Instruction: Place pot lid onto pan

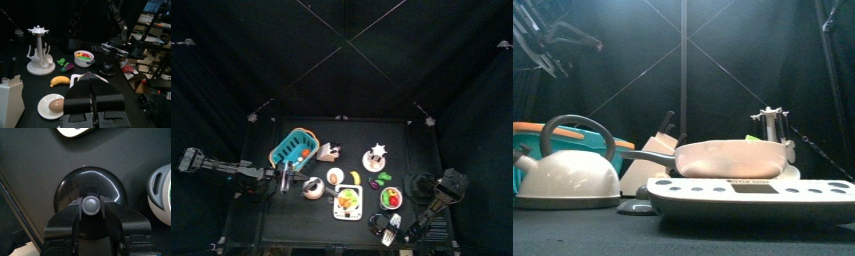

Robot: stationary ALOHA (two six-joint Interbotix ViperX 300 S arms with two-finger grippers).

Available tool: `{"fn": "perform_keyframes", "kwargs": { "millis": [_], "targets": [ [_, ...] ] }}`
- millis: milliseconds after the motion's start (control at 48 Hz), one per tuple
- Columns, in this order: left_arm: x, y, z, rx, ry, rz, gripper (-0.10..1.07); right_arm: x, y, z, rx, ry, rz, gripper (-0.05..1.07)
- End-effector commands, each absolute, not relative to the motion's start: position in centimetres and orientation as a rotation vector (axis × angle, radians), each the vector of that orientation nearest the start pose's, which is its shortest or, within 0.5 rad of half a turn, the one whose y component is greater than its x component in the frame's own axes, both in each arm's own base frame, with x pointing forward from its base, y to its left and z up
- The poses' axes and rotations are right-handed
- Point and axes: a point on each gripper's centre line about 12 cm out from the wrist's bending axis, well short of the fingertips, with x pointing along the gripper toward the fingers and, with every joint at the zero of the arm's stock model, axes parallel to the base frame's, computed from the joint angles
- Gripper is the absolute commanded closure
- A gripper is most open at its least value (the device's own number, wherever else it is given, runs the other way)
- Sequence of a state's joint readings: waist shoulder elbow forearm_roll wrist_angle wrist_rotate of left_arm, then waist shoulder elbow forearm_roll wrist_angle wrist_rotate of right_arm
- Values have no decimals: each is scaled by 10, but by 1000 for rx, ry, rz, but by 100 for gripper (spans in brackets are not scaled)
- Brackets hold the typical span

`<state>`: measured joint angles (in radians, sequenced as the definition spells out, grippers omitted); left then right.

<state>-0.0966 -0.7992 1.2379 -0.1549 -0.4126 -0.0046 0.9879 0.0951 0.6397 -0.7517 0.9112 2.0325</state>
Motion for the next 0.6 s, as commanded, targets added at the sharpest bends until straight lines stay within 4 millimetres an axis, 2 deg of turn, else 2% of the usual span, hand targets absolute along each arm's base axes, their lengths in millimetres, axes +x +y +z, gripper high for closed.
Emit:
{"fn": "perform_keyframes", "kwargs": {
  "millis": [0, 104, 271, 583],
  "targets": [
    [217, -14, 252, -143, 21, -32, 99, 237, 233, 141, 344, 915, -438, 51],
    [217, -14, 252, -142, 19, -34, 99, 243, 229, 145, 347, 895, -447, 51],
    [218, -14, 255, -143, 11, -33, 99, 258, 215, 167, 369, 835, -447, 51],
    [218, -12, 254, -141, 14, -27, 99, 290, 166, 219, 475, 747, -475, 51]
  ]
}}
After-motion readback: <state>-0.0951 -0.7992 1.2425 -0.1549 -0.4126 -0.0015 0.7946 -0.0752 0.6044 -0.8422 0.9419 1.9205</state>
